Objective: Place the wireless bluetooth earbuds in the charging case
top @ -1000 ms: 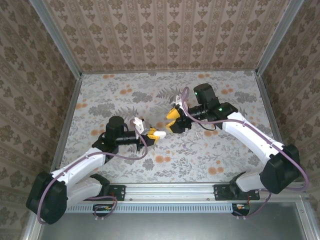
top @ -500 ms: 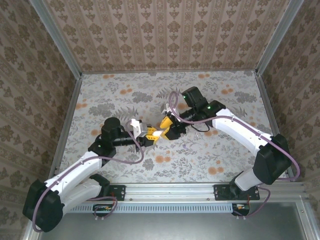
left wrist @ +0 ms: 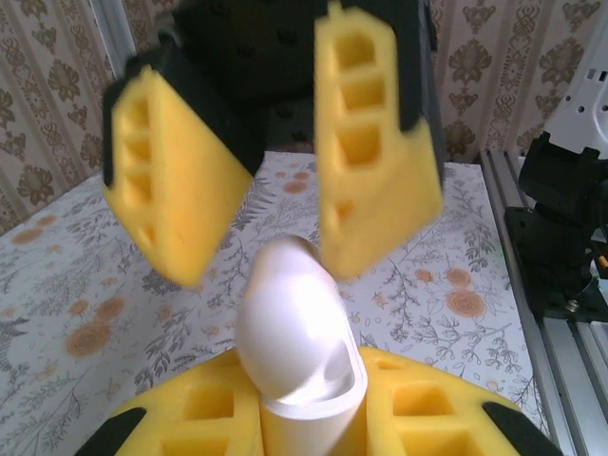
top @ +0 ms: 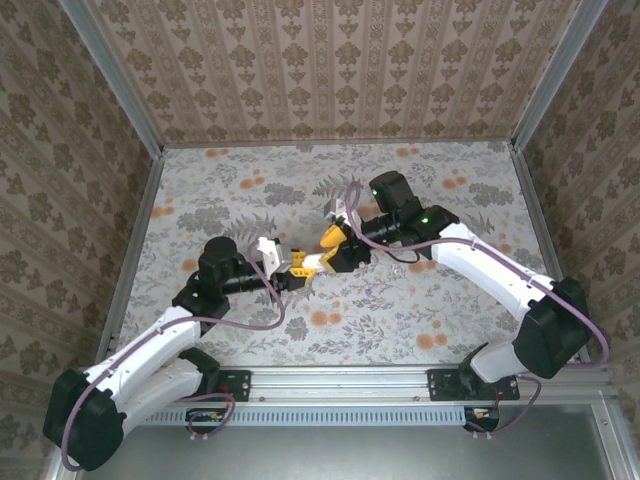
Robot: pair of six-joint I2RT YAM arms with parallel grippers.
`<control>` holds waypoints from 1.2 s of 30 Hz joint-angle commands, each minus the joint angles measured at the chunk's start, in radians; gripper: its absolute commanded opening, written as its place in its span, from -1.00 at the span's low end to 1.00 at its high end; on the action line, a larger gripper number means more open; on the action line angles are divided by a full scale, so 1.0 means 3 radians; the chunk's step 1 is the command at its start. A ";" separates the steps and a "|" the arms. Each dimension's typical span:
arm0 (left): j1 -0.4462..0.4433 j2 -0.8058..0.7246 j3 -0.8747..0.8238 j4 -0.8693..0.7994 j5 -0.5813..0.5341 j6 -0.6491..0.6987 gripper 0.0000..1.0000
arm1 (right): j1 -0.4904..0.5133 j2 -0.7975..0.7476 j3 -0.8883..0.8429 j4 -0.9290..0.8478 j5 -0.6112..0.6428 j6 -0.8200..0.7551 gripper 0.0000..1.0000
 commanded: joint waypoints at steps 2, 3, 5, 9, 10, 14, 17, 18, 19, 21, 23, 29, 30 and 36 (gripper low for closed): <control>-0.0059 -0.0065 0.0013 0.0000 0.0200 0.0108 -0.75 | -0.0123 -0.0121 -0.0065 0.0486 0.0318 0.0230 0.07; -0.0059 -0.0068 0.0017 -0.0008 0.0193 0.0112 -0.75 | -0.0127 -0.0123 -0.0066 0.0502 0.0354 0.0242 0.07; -0.0059 -0.0072 0.0023 -0.0012 0.0178 0.0117 -0.76 | -0.0129 -0.0120 -0.0069 0.0512 0.0371 0.0244 0.07; -0.0059 -0.0081 0.0019 -0.0022 0.0102 0.0122 -0.76 | -0.0134 -0.0126 -0.0079 0.0497 0.0354 0.0234 0.07; -0.0059 -0.0081 0.0015 -0.0022 0.0061 0.0118 -0.76 | -0.0131 -0.0126 -0.0082 0.0489 0.0343 0.0229 0.07; -0.0059 -0.0075 -0.0077 0.0034 -0.0249 0.0091 -0.77 | -0.0159 -0.0250 -0.0033 0.0357 0.0373 0.0301 0.09; -0.0052 -0.0054 -0.0178 0.0103 -0.0564 0.0001 -0.77 | -0.0164 -0.0201 0.0076 0.0072 0.0680 0.0574 0.08; -0.0052 -0.0048 -0.0207 0.0108 -0.0620 -0.0018 -0.77 | -0.0164 -0.0185 0.0103 -0.0041 0.0772 0.0645 0.07; -0.0047 -0.0034 -0.0237 0.0127 -0.0661 -0.0051 -0.76 | -0.0162 -0.0175 0.0110 -0.0117 0.0868 0.0726 0.06; -0.0048 -0.0035 -0.0342 0.0237 -0.0713 -0.0133 -0.76 | -0.0164 -0.0172 0.0089 -0.0251 0.1065 0.0903 0.05; -0.0048 -0.0048 -0.0451 0.0365 -0.0738 -0.0215 -0.76 | -0.0160 -0.0176 0.0034 -0.0336 0.1131 0.0979 0.06; -0.0043 -0.0182 -0.0624 0.0315 -0.1341 -0.0377 -0.77 | -0.0164 0.0060 -0.0036 -0.0667 0.1579 0.1127 0.06; -0.0043 -0.0218 -0.0634 0.0261 -0.1475 -0.0393 -0.77 | -0.0164 0.0149 -0.0012 -0.0721 0.1579 0.1214 0.05; 0.0003 -0.0489 -0.0743 0.0115 -0.1921 -0.0508 -0.78 | -0.0123 0.0652 0.0190 -0.0831 0.1464 0.1805 -0.03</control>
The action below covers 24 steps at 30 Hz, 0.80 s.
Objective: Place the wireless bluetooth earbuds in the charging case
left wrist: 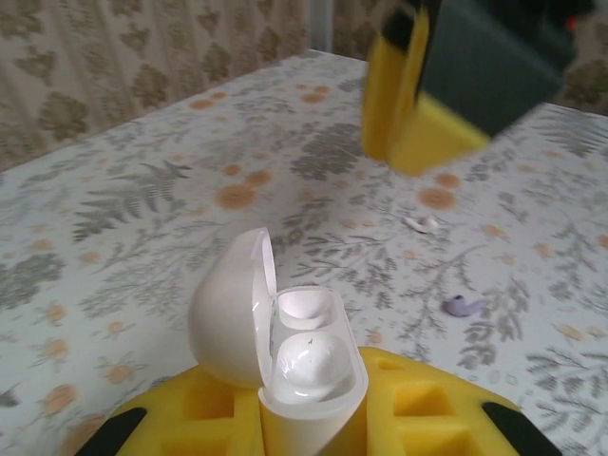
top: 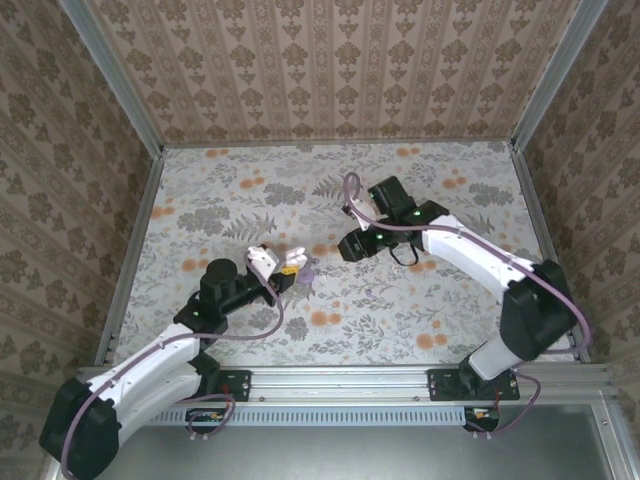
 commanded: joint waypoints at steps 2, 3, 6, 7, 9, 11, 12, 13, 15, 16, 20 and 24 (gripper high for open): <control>0.0044 -0.0256 -0.0087 -0.0156 -0.0489 -0.0167 -0.78 | 0.0088 0.0357 0.0290 -0.0329 0.0095 0.0472 -0.05; 0.0049 -0.0323 -0.0105 -0.0197 -0.0561 -0.0179 -0.78 | 0.0128 0.0457 0.0362 -0.0387 0.0120 0.0488 -0.06; 0.0076 -0.0507 -0.0171 -0.0265 -0.0707 -0.0206 -0.77 | 0.0232 0.0696 0.0505 -0.0446 0.0166 0.0524 -0.09; 0.0087 -0.0556 -0.0178 -0.0277 -0.0722 -0.0213 -0.77 | 0.0266 0.0756 0.0543 -0.0451 0.0183 0.0534 -0.10; 0.0114 -0.0661 -0.0194 -0.0334 -0.0739 -0.0221 -0.77 | 0.0322 0.0897 0.0632 -0.0467 0.0239 0.0542 -0.12; 0.0135 -0.0717 -0.0194 -0.0393 -0.0749 -0.0222 -0.77 | 0.0364 0.1007 0.0699 -0.0469 0.0294 0.0542 -0.14; 0.0145 -0.0737 -0.0189 -0.0421 -0.0742 -0.0222 -0.77 | 0.0384 0.1062 0.0732 -0.0469 0.0317 0.0547 -0.14; 0.0155 -0.0746 -0.0182 -0.0445 -0.0738 -0.0220 -0.78 | 0.0404 0.1113 0.0767 -0.0478 0.0340 0.0542 -0.14; 0.0166 -0.0738 -0.0184 -0.0470 -0.0717 -0.0217 -0.78 | 0.0453 0.1197 0.0822 -0.0492 0.0419 0.0536 -0.15; 0.0171 -0.0735 -0.0182 -0.0471 -0.0715 -0.0221 -0.78 | 0.0476 0.1233 0.0841 -0.0499 0.0451 0.0536 -0.15; 0.0187 -0.0735 -0.0184 -0.0493 -0.0735 -0.0249 -0.78 | 0.0558 0.1353 0.0902 -0.0505 0.0568 0.0531 -0.16; 0.0202 -0.0734 -0.0172 -0.0540 -0.0731 -0.0265 -0.78 | 0.0609 0.1439 0.0945 -0.0490 0.0641 0.0519 -0.17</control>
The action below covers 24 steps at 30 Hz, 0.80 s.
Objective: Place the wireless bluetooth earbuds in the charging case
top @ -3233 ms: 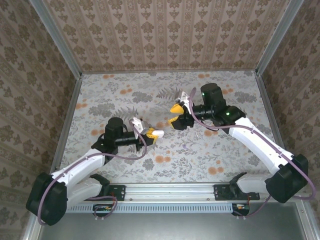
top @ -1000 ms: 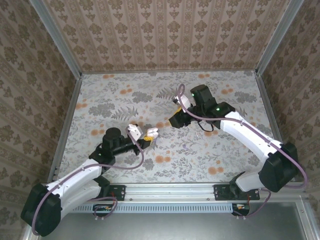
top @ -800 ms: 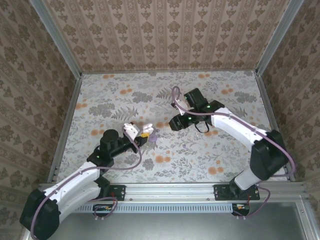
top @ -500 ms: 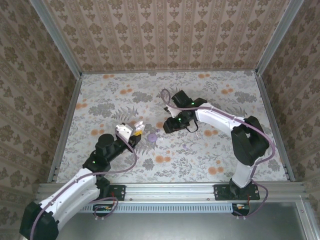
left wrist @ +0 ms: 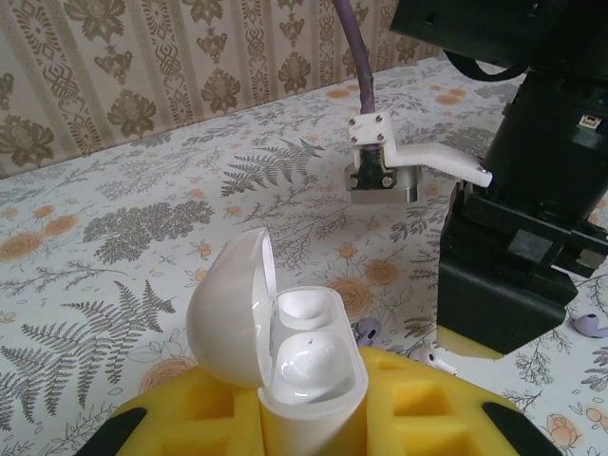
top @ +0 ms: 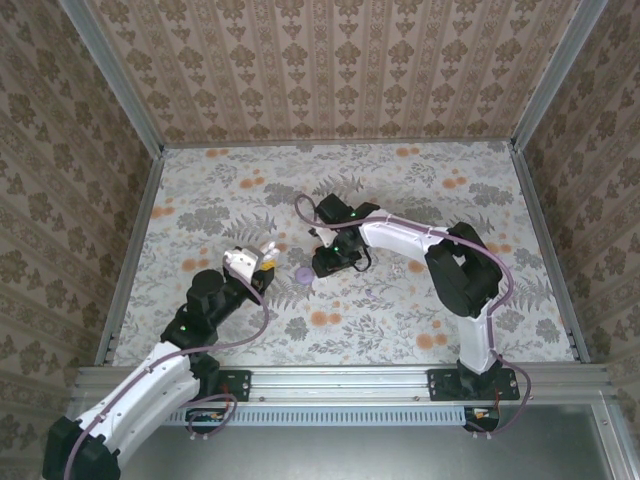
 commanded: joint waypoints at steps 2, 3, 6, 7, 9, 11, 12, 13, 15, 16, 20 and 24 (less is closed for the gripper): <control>0.0037 -0.0037 -0.0003 -0.0071 -0.0021 -0.0088 -0.78 | 0.0053 0.0138 0.0135 -0.0122 0.0188 0.0015 -0.17; 0.0039 -0.0040 -0.0002 -0.0076 -0.0023 -0.0088 -0.78 | 0.0057 0.0162 0.0145 -0.0122 0.0201 0.0010 -0.18; 0.0047 -0.0040 -0.0001 -0.0068 -0.0009 -0.0087 -0.78 | 0.0060 0.0224 0.0174 -0.0111 0.0198 0.0003 -0.18; 0.0049 -0.0035 -0.0001 -0.0061 -0.0013 -0.0090 -0.78 | 0.0063 0.0239 0.0186 -0.0107 0.0187 0.0005 -0.19; 0.0052 -0.0037 -0.0003 -0.0059 -0.0010 -0.0087 -0.78 | 0.0068 0.0264 0.0200 -0.0096 0.0176 0.0000 -0.19; 0.0057 -0.0040 -0.0004 -0.0059 -0.0013 -0.0089 -0.78 | 0.0073 0.0292 0.0211 -0.0088 0.0179 -0.0006 -0.19; 0.0060 -0.0036 -0.0003 -0.0059 -0.0010 -0.0089 -0.78 | 0.0073 0.0305 0.0213 -0.0084 0.0186 -0.0006 -0.19; 0.0062 -0.0040 -0.0006 -0.0061 -0.0003 -0.0090 -0.78 | 0.0073 0.0312 0.0211 -0.0068 0.0195 -0.0011 -0.20; 0.0062 -0.0040 -0.0015 -0.0061 0.0002 -0.0100 -0.78 | 0.0073 0.0328 0.0213 -0.0041 0.0211 -0.0016 -0.24; 0.0062 -0.0042 -0.0016 -0.0054 0.0010 -0.0111 -0.78 | 0.0073 0.0337 0.0217 -0.0033 0.0229 -0.0022 -0.26; 0.0067 -0.0048 -0.0021 -0.0058 0.0043 -0.0134 -0.78 | 0.0071 0.0351 0.0228 -0.0009 0.0261 -0.0037 -0.31; 0.0067 -0.0065 -0.0023 -0.0062 0.0056 -0.0144 -0.77 | 0.0070 0.0346 0.0218 0.0032 0.0273 -0.0039 -0.42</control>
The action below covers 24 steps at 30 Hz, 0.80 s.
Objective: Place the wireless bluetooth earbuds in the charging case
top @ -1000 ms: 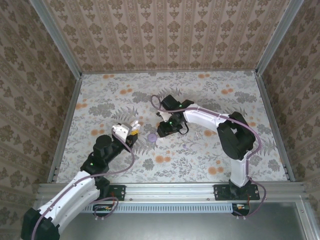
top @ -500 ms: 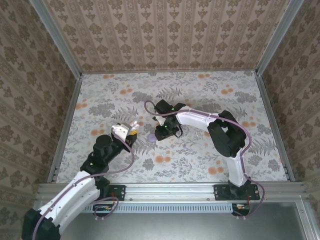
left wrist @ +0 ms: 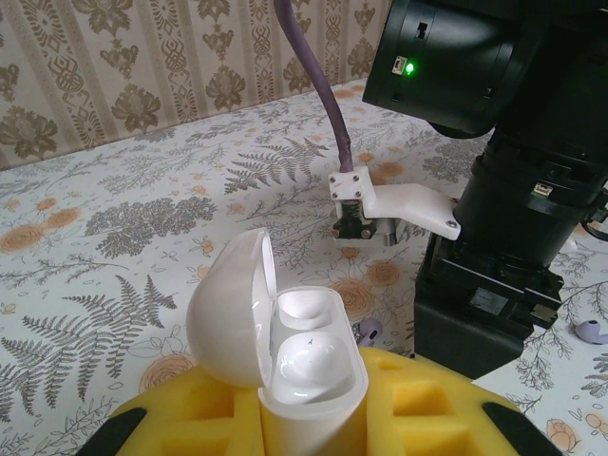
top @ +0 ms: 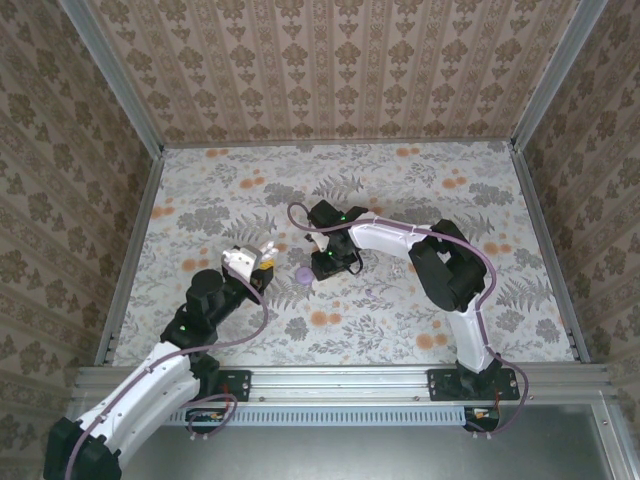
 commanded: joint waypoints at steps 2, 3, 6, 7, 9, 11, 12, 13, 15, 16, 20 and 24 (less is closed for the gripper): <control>0.0028 -0.0058 -0.0024 -0.0047 0.0083 -0.0080 -0.77 | 0.0021 0.0039 0.0074 0.0027 0.0085 -0.0032 -0.47; 0.0028 -0.0059 -0.0029 -0.0047 0.0102 -0.0093 -0.77 | 0.0023 0.0036 0.0072 0.0027 0.0090 -0.0032 -0.51; 0.0028 -0.0062 -0.0029 -0.0060 0.0131 -0.0101 -0.77 | 0.0020 0.0013 0.0060 0.0037 0.0105 -0.0036 -0.59; 0.0028 -0.0065 -0.0029 -0.0056 0.0134 -0.0105 -0.77 | 0.0023 0.0001 0.0054 0.0042 0.0113 -0.0041 -0.60; 0.0028 -0.0063 -0.0027 -0.0063 0.0133 -0.0104 -0.77 | 0.0024 -0.0025 0.0048 0.0051 0.0123 -0.0051 -0.65; 0.0028 -0.0055 -0.0028 -0.0064 0.0130 -0.0098 -0.77 | 0.0019 -0.0048 0.0038 0.0054 0.0133 -0.0064 -0.68; 0.0030 -0.0057 -0.0030 -0.0062 0.0125 -0.0096 -0.77 | 0.0022 -0.0058 0.0039 0.0057 0.0138 -0.0067 -0.72; 0.0029 -0.0059 -0.0028 -0.0065 0.0129 -0.0099 -0.76 | 0.0023 -0.0072 0.0036 0.0057 0.0148 -0.0071 -0.73; 0.0033 -0.0055 -0.0031 -0.0061 0.0133 -0.0096 -0.76 | 0.0020 -0.0111 0.0007 0.0080 0.0153 -0.0077 -0.76; 0.0033 -0.0050 -0.0036 -0.0061 0.0140 -0.0098 -0.76 | 0.0021 -0.0147 -0.0017 0.0106 0.0154 -0.0075 -0.76; 0.0033 -0.0032 -0.0118 0.0071 0.0171 -0.0122 -0.76 | 0.0009 -0.0365 -0.0222 0.0335 0.0149 -0.0046 -0.77; 0.0038 0.0067 -0.0210 0.0328 0.0252 -0.0142 -0.76 | -0.0034 -0.0726 -0.0670 0.0892 0.0059 0.0030 -0.78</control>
